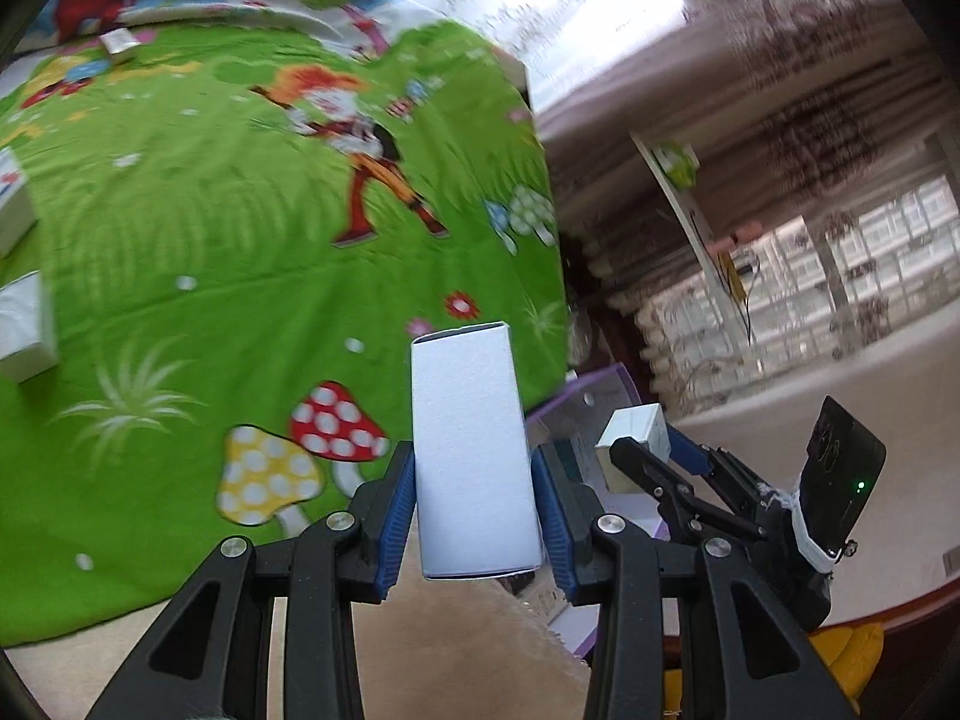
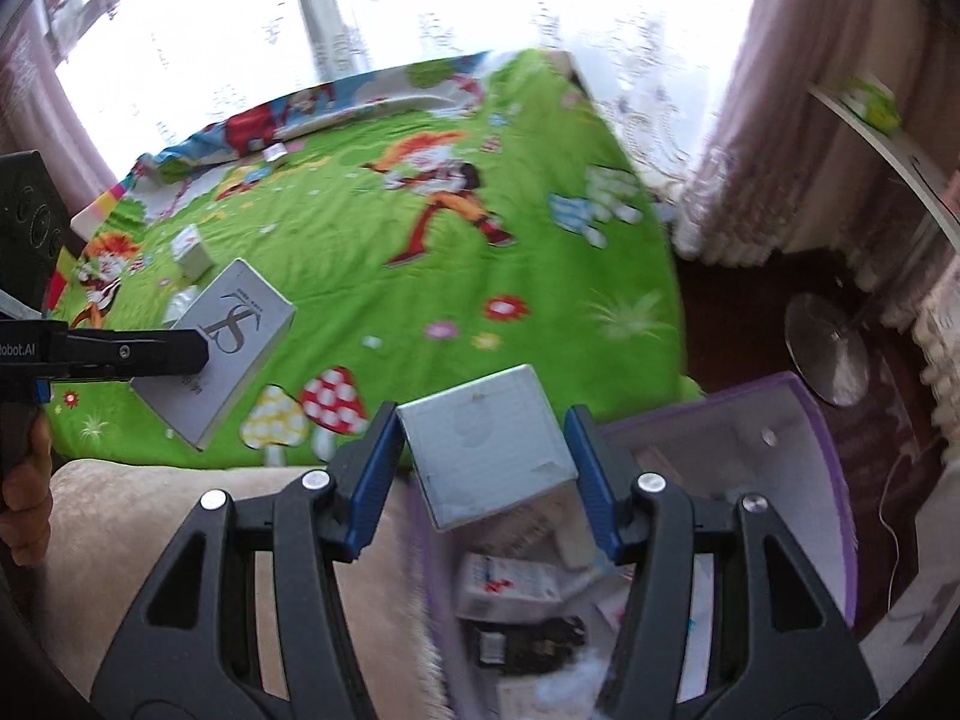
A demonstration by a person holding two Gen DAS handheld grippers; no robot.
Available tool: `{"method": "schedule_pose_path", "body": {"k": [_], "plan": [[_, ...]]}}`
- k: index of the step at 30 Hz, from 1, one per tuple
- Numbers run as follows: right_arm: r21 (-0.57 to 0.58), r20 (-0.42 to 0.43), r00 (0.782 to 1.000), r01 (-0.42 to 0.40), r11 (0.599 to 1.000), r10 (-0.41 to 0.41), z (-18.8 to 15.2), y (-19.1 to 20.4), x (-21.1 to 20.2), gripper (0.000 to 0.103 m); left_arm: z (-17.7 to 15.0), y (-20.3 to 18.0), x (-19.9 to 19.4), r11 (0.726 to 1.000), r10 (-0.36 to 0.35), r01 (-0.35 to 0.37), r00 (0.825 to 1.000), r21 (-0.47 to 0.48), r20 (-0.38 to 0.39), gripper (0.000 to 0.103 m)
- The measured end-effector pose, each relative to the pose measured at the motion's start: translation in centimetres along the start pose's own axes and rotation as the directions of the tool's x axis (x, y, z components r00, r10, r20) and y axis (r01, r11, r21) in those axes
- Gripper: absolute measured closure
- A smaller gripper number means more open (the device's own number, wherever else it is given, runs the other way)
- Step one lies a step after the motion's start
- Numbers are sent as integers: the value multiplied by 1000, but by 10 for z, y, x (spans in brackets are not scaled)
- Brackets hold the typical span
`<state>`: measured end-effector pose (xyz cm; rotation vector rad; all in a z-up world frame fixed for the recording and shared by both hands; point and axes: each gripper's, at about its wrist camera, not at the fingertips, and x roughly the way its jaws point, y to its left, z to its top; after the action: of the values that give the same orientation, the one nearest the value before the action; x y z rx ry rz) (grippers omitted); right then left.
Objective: Organize rigid objects
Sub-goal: 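Carry both white boxes into the purple-rimmed box and open both grippers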
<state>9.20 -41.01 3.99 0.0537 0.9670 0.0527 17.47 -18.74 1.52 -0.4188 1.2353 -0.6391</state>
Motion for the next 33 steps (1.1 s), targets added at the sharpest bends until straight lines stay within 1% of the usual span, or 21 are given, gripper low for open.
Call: {"method": "schedule_pose_path", "body": {"k": [7,13,16,21,27,30,31,33], "plan": [[103,-13,997,81,991,-80,-23,-61,-12,44,3,-53,52,996,1,6,997,87,-80,63],[183,-46,985,175,968,-169,-45,-108,-16,44,4,-91,97,993,-21,37,990,116,-139,63],[230,-66,981,191,954,-180,-56,-127,-16,44,4,-111,119,989,-34,56,987,136,-154,63],[285,-100,974,225,932,-204,-70,-153,-11,44,4,-140,146,983,-49,75,986,170,-157,63],[311,-105,975,220,925,-197,-76,-166,-8,44,7,-164,174,973,-54,86,987,214,-150,63],[312,-107,976,213,926,-188,-79,-166,-4,44,8,-166,183,974,-45,78,987,215,-155,52],[312,-108,977,211,926,-186,-80,-167,-3,44,9,-164,186,975,-34,67,987,210,-157,46],[313,-111,977,207,927,-180,-81,-167,0,44,10,-159,187,979,-30,62,986,196,-165,44]]}}
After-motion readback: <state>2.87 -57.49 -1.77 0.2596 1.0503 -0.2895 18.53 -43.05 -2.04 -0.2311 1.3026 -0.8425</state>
